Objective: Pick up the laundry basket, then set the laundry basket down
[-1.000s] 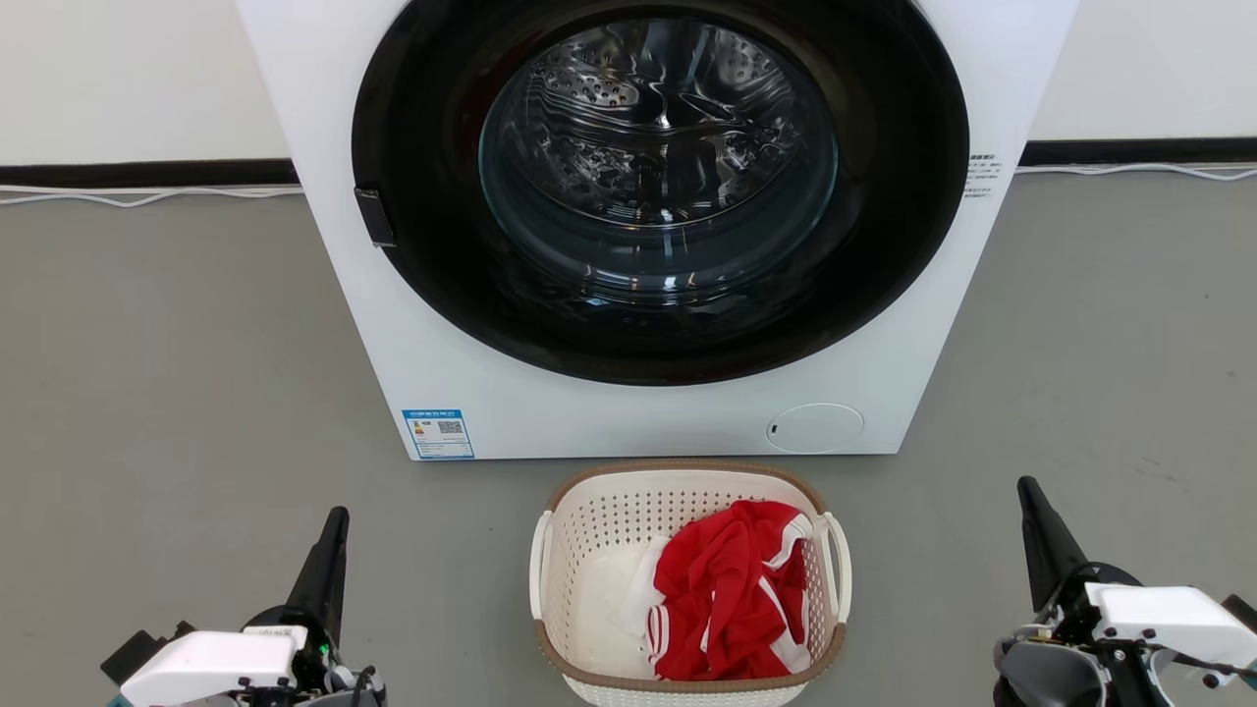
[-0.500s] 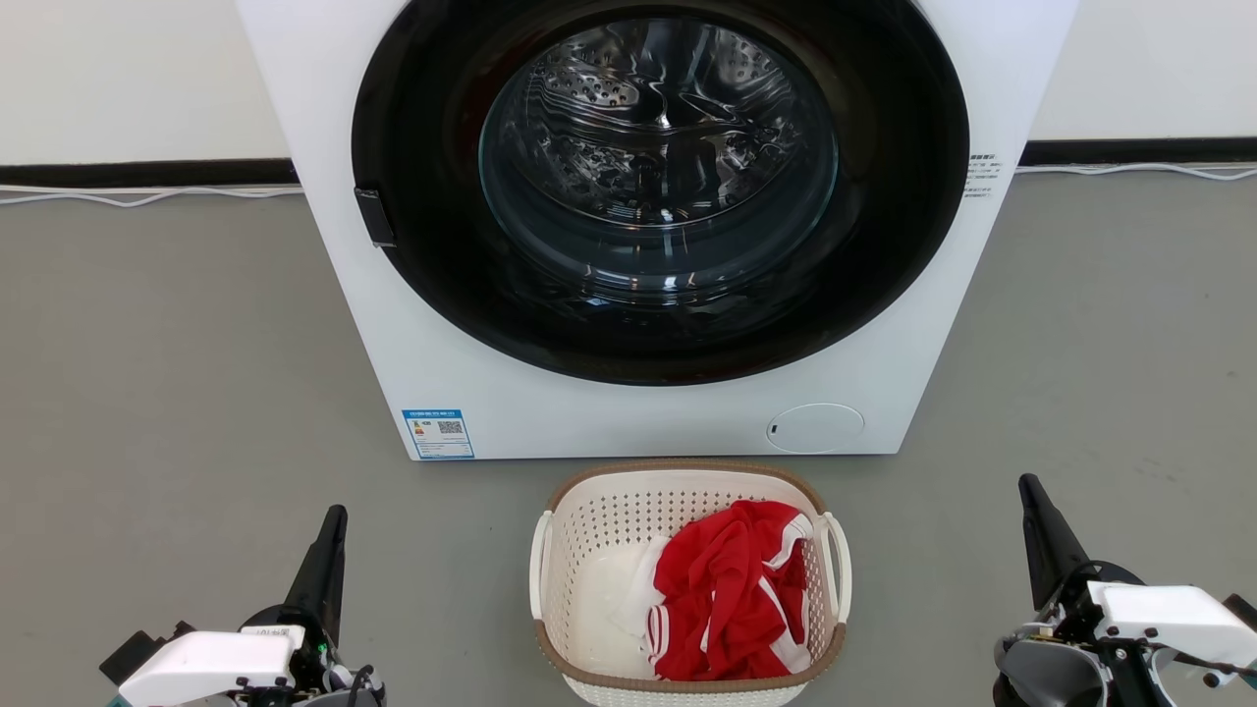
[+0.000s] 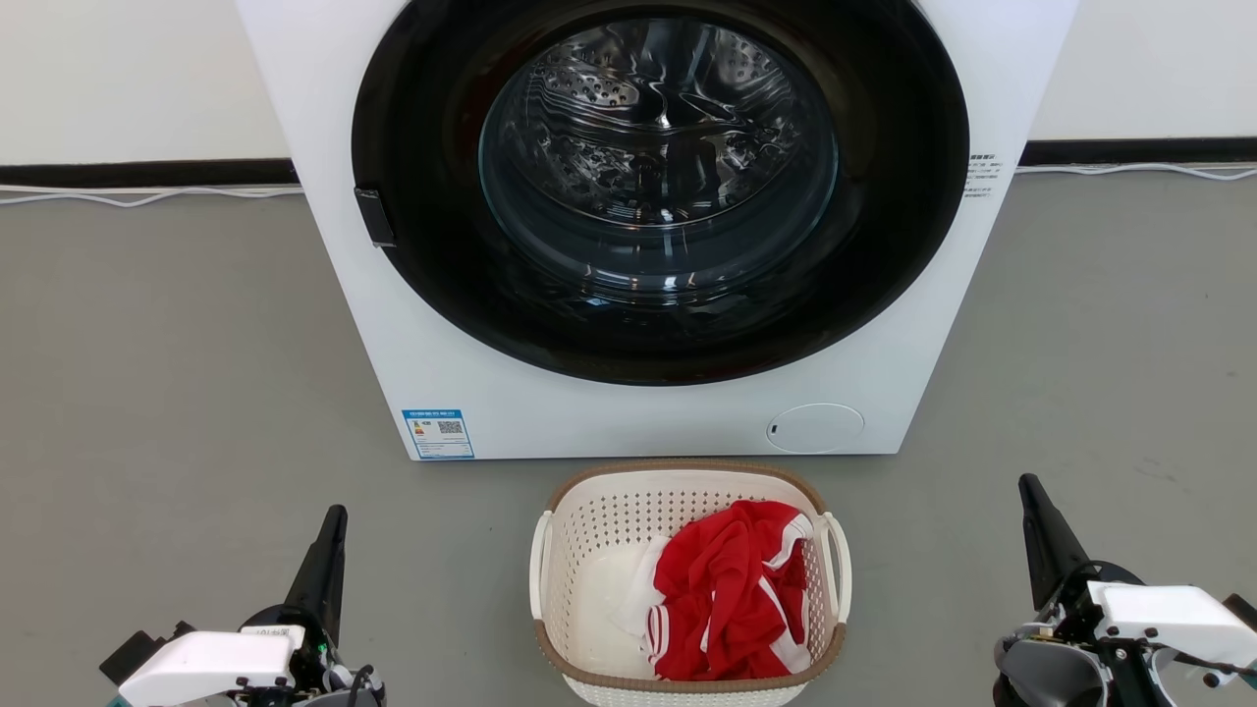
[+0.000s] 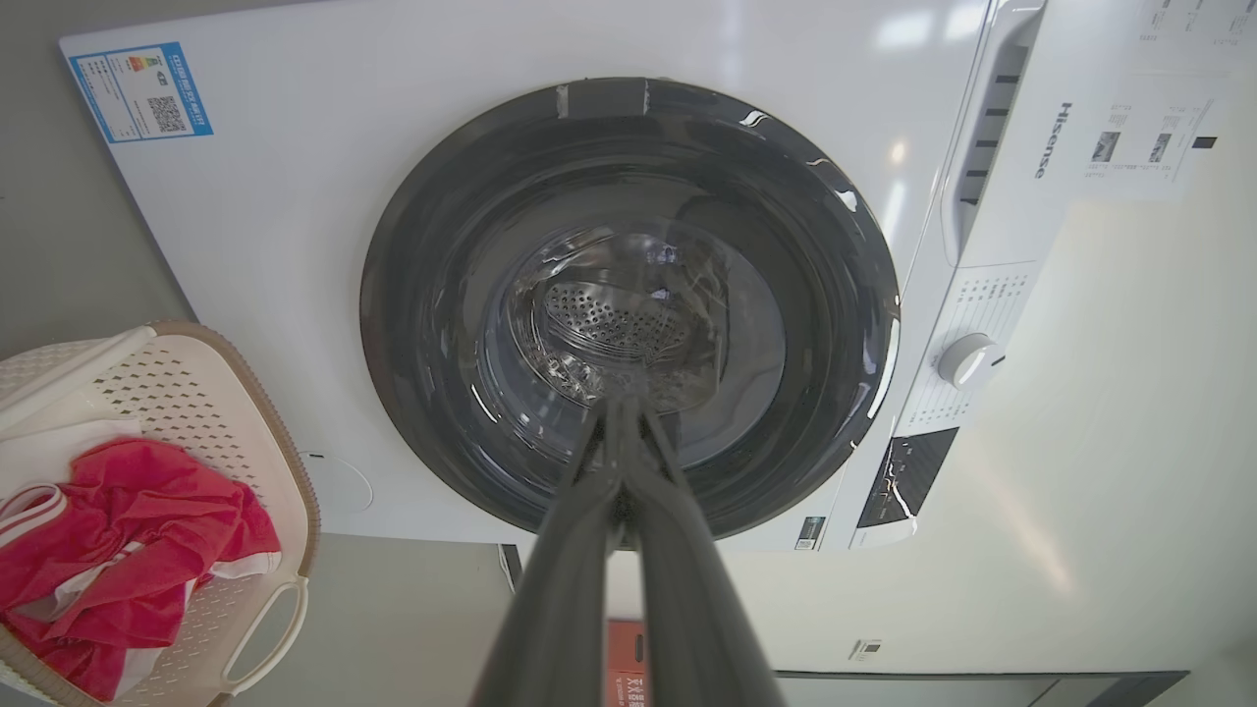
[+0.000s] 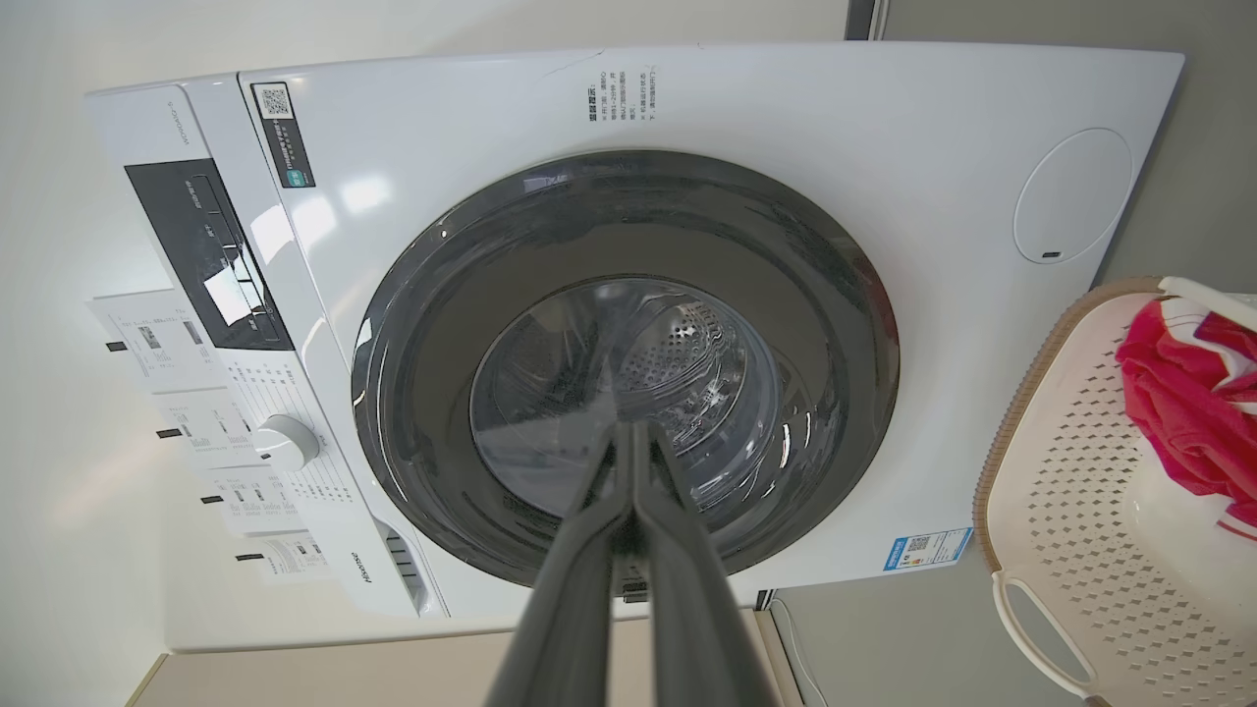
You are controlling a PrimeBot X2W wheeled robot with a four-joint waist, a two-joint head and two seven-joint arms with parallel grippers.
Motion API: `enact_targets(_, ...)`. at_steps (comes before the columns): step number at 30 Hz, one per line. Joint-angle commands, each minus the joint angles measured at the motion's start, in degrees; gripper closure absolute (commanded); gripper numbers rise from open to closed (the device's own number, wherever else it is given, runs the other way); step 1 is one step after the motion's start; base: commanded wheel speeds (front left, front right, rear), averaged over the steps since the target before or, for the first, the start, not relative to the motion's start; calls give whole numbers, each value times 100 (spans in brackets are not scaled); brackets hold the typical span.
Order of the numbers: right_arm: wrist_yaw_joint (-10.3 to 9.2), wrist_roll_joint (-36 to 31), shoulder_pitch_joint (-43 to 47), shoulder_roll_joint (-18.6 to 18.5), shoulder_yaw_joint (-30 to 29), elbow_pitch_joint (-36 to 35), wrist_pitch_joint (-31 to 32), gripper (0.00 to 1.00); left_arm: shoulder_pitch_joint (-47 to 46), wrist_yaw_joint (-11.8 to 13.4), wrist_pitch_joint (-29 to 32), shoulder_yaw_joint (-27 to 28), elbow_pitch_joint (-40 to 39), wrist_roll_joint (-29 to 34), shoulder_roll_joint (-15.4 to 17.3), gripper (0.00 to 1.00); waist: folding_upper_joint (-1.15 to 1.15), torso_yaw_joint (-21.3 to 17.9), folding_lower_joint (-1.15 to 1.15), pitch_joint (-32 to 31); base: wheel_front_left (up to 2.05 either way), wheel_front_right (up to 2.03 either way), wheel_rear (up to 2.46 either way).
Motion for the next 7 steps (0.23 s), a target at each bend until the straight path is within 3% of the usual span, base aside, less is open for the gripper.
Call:
enact_targets(1, 41, 37, -130, -34, 108, -180, 44, 100, -320, -36, 37, 180, -171, -27, 58, 100, 0, 0, 0, 0, 0, 0, 0)
enact_targets(7, 41, 37, -130, -34, 108, -180, 44, 100, -320, -36, 37, 180, -171, -27, 58, 100, 0, 0, 0, 0, 0, 0, 0)
